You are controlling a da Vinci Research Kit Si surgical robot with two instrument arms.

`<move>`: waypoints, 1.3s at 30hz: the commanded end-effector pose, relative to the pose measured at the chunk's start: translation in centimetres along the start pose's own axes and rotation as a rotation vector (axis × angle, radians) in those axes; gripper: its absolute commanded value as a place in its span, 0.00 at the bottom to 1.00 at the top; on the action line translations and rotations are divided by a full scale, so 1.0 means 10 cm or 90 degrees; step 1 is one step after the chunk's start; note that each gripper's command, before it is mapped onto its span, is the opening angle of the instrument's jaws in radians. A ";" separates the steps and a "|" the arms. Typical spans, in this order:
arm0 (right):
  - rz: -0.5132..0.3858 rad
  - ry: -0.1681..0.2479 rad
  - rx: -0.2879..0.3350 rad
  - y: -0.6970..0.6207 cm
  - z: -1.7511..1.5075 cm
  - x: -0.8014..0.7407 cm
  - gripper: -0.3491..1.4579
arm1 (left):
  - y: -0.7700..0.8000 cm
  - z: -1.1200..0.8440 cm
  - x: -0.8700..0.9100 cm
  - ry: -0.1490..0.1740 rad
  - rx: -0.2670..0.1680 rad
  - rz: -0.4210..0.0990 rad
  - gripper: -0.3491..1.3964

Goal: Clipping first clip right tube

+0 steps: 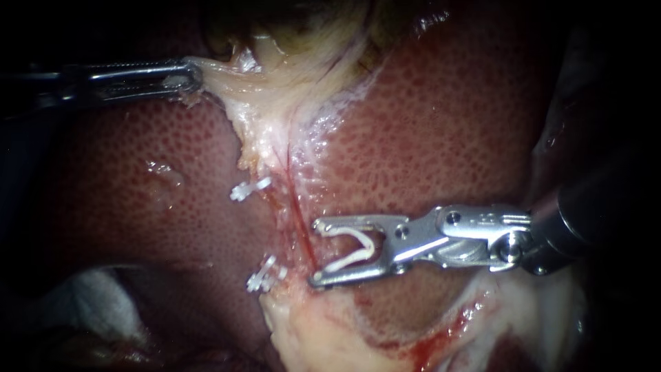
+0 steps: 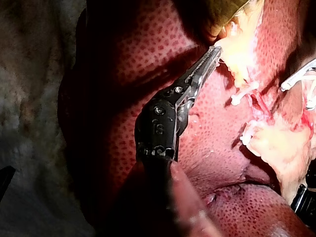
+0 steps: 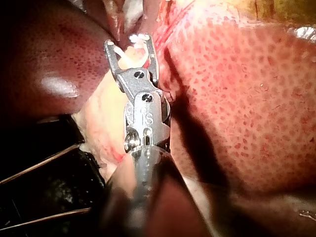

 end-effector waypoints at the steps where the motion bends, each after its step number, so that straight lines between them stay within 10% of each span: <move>1: 0.000 0.000 0.000 0.000 0.000 0.000 0.47 | 0.000 0.000 0.000 0.000 0.000 0.000 0.00; 16: 0.045 0.002 -0.004 0.010 0.003 -0.005 0.47 | 0.002 0.000 0.000 0.000 0.001 0.000 0.00; 39: 0.146 -0.017 -0.026 0.051 0.040 -0.068 0.46 | 0.014 0.000 0.000 0.001 0.005 -0.001 0.00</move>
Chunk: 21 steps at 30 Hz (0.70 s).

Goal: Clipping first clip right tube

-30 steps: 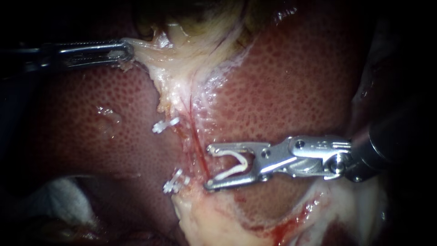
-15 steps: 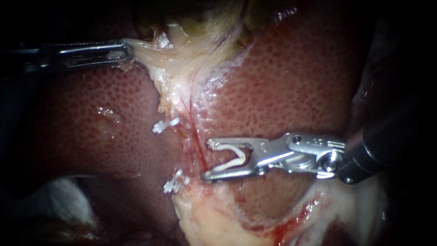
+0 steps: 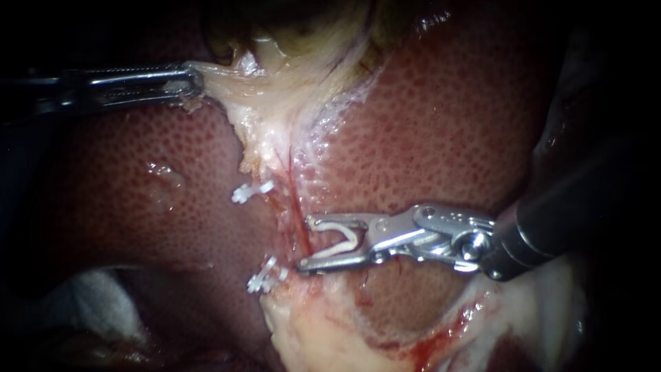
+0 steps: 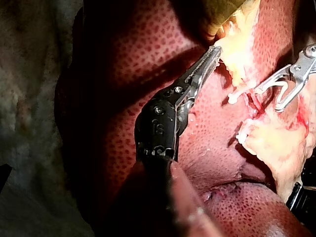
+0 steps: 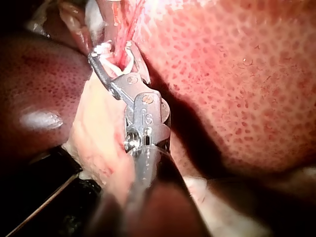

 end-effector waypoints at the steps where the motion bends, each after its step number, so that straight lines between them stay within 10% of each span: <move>1: 0.002 -0.001 -0.002 0.001 0.002 -0.003 0.46 | 0.000 0.000 0.000 0.000 -0.001 0.000 0.00; 21: 0.054 -0.014 0.055 0.000 0.021 -0.015 0.45 | 0.002 0.001 0.000 0.000 -0.002 0.000 0.00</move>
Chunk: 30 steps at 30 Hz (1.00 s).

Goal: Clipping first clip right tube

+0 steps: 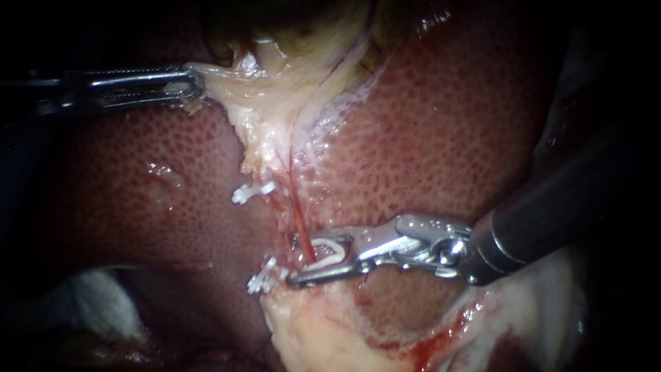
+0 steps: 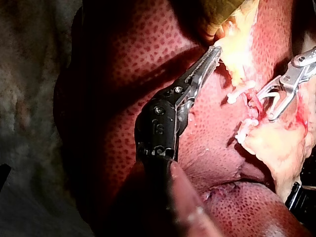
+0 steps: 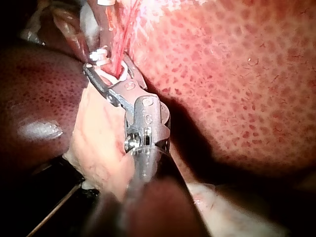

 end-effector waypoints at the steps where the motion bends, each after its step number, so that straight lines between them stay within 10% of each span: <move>1: 0.000 -0.001 0.004 -0.001 0.000 0.000 0.44 | 0.000 0.000 0.000 0.000 0.000 0.000 0.00; 30: 0.067 -0.006 0.021 -0.004 0.006 0.001 0.15 | 0.005 0.001 0.000 0.000 -0.001 0.003 0.00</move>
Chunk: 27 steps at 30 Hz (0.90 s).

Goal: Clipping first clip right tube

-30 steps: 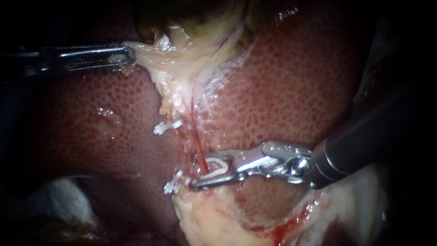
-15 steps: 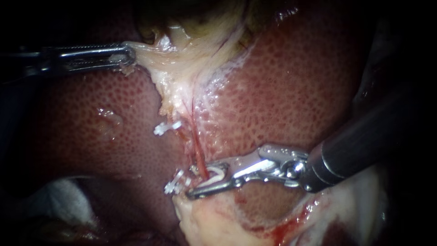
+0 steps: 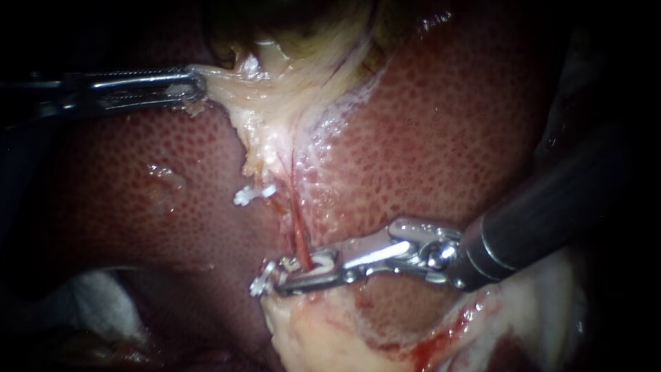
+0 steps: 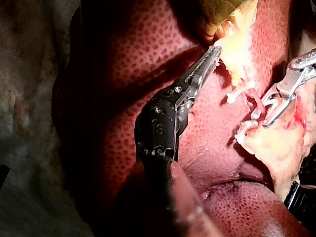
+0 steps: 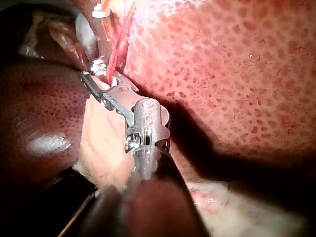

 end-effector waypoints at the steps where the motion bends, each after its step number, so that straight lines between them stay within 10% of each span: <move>1: 0.001 0.001 -0.002 0.000 -0.001 0.000 0.13 | 0.000 0.000 0.000 0.000 0.000 0.000 0.00; 7: 0.012 0.001 -0.001 0.000 -0.003 -0.001 0.00 | 0.000 0.000 0.000 0.000 0.000 0.000 0.00; 27: 0.075 -0.015 -0.002 -0.003 -0.010 -0.006 0.00 | 0.000 0.000 0.000 0.000 0.000 0.000 0.00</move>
